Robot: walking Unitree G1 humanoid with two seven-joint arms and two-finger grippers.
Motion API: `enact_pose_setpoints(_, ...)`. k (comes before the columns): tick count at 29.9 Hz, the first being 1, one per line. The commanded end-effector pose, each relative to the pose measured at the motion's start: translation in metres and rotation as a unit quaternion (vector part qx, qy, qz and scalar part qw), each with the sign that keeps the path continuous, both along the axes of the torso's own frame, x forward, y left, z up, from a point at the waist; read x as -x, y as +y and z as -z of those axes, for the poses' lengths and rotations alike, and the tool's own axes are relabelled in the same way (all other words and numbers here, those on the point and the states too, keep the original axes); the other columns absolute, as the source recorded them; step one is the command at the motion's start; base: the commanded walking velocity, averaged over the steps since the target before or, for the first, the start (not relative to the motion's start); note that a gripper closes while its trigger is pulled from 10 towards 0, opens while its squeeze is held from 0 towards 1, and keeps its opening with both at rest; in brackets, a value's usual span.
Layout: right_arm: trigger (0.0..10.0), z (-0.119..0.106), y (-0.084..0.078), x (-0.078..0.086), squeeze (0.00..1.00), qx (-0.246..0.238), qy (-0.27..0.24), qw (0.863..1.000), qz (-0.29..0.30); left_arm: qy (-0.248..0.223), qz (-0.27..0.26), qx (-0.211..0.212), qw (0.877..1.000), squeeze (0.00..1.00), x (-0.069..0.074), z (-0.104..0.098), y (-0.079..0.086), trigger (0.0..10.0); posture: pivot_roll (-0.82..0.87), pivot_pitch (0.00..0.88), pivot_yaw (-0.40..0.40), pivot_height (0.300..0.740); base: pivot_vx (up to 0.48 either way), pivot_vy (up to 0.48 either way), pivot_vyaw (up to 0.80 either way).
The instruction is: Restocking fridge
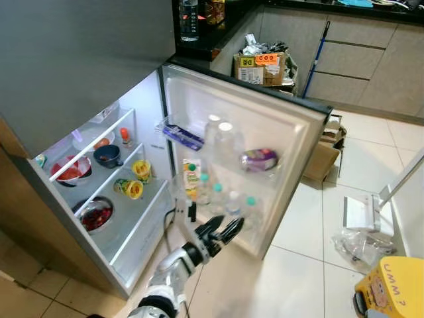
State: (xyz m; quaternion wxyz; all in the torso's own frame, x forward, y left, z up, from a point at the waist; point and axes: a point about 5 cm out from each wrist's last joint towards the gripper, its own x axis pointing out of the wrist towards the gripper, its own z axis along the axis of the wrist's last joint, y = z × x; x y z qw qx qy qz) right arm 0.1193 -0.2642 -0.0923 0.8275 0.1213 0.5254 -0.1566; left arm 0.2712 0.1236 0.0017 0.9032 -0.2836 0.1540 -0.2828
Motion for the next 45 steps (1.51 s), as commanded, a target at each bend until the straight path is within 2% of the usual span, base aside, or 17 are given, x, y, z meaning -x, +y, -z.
enact_pose_setpoints(1, 10.0, -0.004, -0.003, -0.008, 0.0, 0.0, -0.031, 0.999, 0.014, 0.074, -0.07, -0.066, 0.993, 0.0, 0.023, 0.027, 0.034, 10.0, -0.09, 0.0, -0.035, 0.74, 0.0, 0.0, 0.0)
enact_pose_setpoints(3, 10.0, -0.008, -0.004, -0.017, 0.0, -0.005, -0.058, 0.998, 0.022, 0.124, -0.111, -0.104, 0.98, 0.0, 0.042, 0.043, 0.055, 10.0, -0.09, 0.0, -0.035, 0.74, 0.0, 0.0, 0.0)
enact_pose_setpoints(4, 10.0, -0.008, -0.004, -0.017, 0.0, -0.005, -0.058, 0.998, 0.022, 0.124, -0.111, -0.104, 0.98, 0.0, 0.042, 0.043, 0.055, 10.0, -0.09, 0.0, -0.035, 0.74, 0.0, 0.0, 0.0)
enact_pose_setpoints(7, 10.0, -0.013, -0.004, -0.029, 0.0, -0.005, -0.087, 0.996, 0.006, 0.182, -0.153, -0.128, 0.963, 0.0, 0.069, 0.06, 0.075, 10.0, -0.09, 0.0, -0.035, 0.74, 0.0, 0.0, 0.0)
enact_pose_setpoints(8, 10.0, -0.013, -0.004, -0.029, 0.0, -0.005, -0.087, 0.996, 0.006, 0.182, -0.153, -0.128, 0.963, 0.0, 0.069, 0.06, 0.075, 10.0, -0.09, 0.0, -0.035, 0.74, 0.0, 0.0, 0.0)
enact_pose_setpoints(9, 10.0, -0.015, -0.004, -0.033, 0.0, -0.004, -0.094, 0.996, -0.003, 0.203, -0.165, -0.139, 0.955, 0.0, 0.08, 0.067, 0.081, 10.0, -0.09, 0.0, -0.038, 0.74, 0.0, 0.0, 0.0)
enact_pose_setpoints(11, 10.0, -0.018, -0.001, -0.043, 0.0, 0.009, -0.099, 0.994, -0.046, 0.263, -0.19, -0.166, 0.931, 0.0, 0.112, 0.083, 0.093, 10.0, -0.08, 0.0, -0.041, 0.74, 0.0, 0.0, 0.0)
enact_pose_setpoints(12, 10.0, -0.018, -0.001, -0.043, 0.0, 0.009, -0.099, 0.994, -0.046, 0.263, -0.19, -0.166, 0.931, 0.0, 0.112, 0.083, 0.093, 10.0, -0.08, 0.0, -0.041, 0.74, 0.0, 0.0, 0.0)
enact_pose_setpoints(13, 10.0, -0.019, 0.0, -0.046, 0.0, 0.012, -0.099, 0.993, -0.058, 0.284, -0.199, -0.174, 0.922, 0.0, 0.124, 0.088, 0.096, 10.0, -0.08, 0.0, -0.041, 0.74, 0.0, 0.0, 0.0)
enact_pose_setpoints(14, 10.0, -0.019, 0.0, -0.046, 0.0, 0.012, -0.099, 0.993, -0.058, 0.284, -0.199, -0.174, 0.922, 0.0, 0.124, 0.088, 0.096, 10.0, -0.08, 0.0, -0.041, 0.74, 0.0, 0.0, 0.0)
enact_pose_setpoints(18, 10.0, -0.02, 0.002, -0.048, 0.0, 0.002, -0.107, 0.992, -0.063, 0.312, -0.209, -0.183, 0.909, 0.0, 0.14, 0.094, 0.097, 10.0, -0.07, 0.0, -0.046, 0.74, 0.0, 0.0, 0.0)
enact_pose_setpoints(20, 10.0, -0.019, 0.007, -0.048, 0.0, -0.013, -0.113, 0.99, -0.082, 0.341, -0.221, -0.186, 0.895, 0.0, 0.157, 0.1, 0.098, 10.0, -0.07, 0.0, -0.046, 0.74, 0.0, 0.0, 0.39)
enact_pose_setpoints(22, 10.0, -0.018, 0.008, -0.046, 0.0, -0.018, -0.111, 0.99, -0.089, 0.351, -0.223, -0.187, 0.89, 0.0, 0.164, 0.102, 0.098, 10.0, -0.07, 0.0, -0.047, 0.74, 0.0, 0.0, 0.78)
enact_pose_setpoints(28, 10.0, -0.016, 0.007, -0.041, 0.0, -0.018, -0.101, 0.99, -0.092, 0.354, -0.224, -0.187, 0.888, 0.0, 0.165, 0.103, 0.094, 10.0, -0.06, 0.0, -0.05, 0.74, 0.0, 0.0, 0.78)
enact_pose_setpoints(33, 10.0, -0.015, 0.007, -0.038, 0.0, -0.02, -0.093, 0.991, -0.09, 0.343, -0.219, -0.189, 0.894, 0.0, 0.151, 0.101, 0.09, 10.0, -0.06, 0.0, -0.051, 0.74, 0.0, 0.0, 0.78)
enact_pose_setpoints(36, 10.0, -0.014, 0.008, -0.037, 0.0, -0.023, -0.093, 0.991, -0.09, 0.339, -0.209, -0.192, 0.897, 0.0, 0.148, 0.1, 0.088, 10.0, -0.06, 0.0, -0.051, 0.74, 0.0, 0.0, 0.78)
enact_pose_setpoints(45, 10.0, -0.013, 0.011, -0.036, 0.0, -0.028, -0.091, 0.991, -0.096, 0.346, -0.197, -0.2, 0.895, 0.0, 0.152, 0.102, 0.084, 10.0, -0.06, 0.0, -0.047, 0.74, 0.0, 0.0, 0.78)
